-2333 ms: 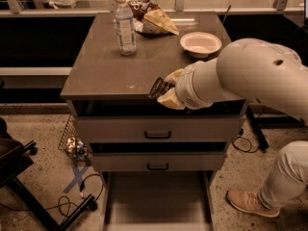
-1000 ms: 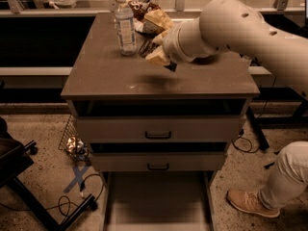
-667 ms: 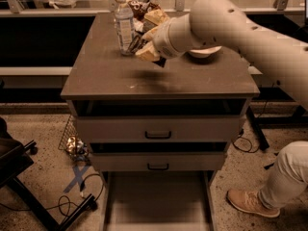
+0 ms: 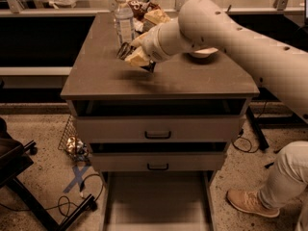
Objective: Pick rxbar chocolate from bottom drawer and place on counter
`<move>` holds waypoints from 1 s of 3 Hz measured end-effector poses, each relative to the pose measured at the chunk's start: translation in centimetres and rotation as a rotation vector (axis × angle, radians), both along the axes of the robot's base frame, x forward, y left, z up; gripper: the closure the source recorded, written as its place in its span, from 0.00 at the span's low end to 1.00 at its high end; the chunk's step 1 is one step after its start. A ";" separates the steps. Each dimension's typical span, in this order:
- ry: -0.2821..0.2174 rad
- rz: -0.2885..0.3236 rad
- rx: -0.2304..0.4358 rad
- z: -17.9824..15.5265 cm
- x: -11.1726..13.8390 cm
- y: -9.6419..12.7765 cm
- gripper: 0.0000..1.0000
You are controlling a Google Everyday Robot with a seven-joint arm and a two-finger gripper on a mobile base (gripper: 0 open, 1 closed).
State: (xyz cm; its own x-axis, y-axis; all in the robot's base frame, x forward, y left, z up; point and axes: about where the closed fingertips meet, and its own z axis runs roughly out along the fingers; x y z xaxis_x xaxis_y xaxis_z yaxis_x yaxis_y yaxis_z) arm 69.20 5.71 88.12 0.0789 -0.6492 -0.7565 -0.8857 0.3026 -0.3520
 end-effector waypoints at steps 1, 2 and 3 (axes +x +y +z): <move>0.002 0.003 0.000 -0.1 -0.1 0.2 0.51; 0.003 0.007 0.000 -0.2 -0.1 0.4 0.28; 0.004 0.011 -0.001 -0.2 -0.2 0.6 0.04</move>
Offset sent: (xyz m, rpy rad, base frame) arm -0.0005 0.0017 -0.0007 -0.0001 0.0014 0.0030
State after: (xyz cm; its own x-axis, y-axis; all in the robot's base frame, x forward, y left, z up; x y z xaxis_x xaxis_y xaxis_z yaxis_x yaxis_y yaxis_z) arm 69.04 6.34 87.87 0.0826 -0.6488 -0.7565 -0.8904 0.2930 -0.3484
